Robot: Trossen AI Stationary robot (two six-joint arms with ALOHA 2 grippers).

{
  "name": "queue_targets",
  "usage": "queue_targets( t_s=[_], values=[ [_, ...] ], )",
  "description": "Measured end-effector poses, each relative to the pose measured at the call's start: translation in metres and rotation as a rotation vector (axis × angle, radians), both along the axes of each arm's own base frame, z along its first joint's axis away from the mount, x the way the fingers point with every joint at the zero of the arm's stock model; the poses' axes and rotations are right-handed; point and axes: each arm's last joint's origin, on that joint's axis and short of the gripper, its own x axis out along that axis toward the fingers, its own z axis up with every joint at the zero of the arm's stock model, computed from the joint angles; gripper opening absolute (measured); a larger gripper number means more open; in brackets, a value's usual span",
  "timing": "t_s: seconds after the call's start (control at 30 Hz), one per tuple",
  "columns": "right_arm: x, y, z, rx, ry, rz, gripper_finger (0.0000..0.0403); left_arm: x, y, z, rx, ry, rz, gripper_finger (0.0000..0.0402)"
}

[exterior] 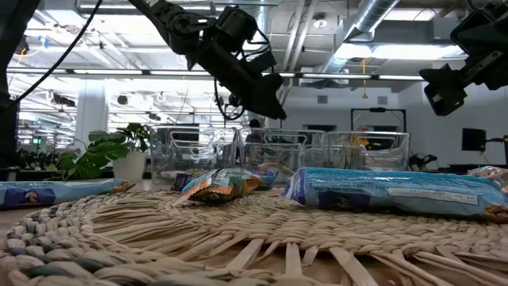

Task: Pick and place Granola Bars by type
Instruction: Put the blue granola bar into the right transparent bin

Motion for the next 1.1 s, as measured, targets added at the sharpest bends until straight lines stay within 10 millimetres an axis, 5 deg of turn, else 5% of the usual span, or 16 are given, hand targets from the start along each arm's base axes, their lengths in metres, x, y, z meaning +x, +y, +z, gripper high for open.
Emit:
queue_targets(
  t_s=[0.37,0.67,0.87,1.1],
  values=[
    [0.0,0.0,0.0,0.0,0.0,0.0,0.0271,-0.03,-0.045,0.023,-0.032,0.013,-0.15,0.0174],
    [0.0,0.0,0.0,0.0,0.0,0.0,0.0271,-0.109,-0.094,-0.011,-0.215,-0.175,-0.166,0.0174],
    [0.0,0.0,0.0,0.0,0.0,0.0,0.0271,-0.15,-0.126,-0.029,-0.416,-0.117,-0.163,0.0174],
    [0.0,0.0,0.0,0.0,0.0,0.0,0.0271,-0.177,-0.159,-0.046,-0.625,0.088,-0.035,0.0174]
  ],
)
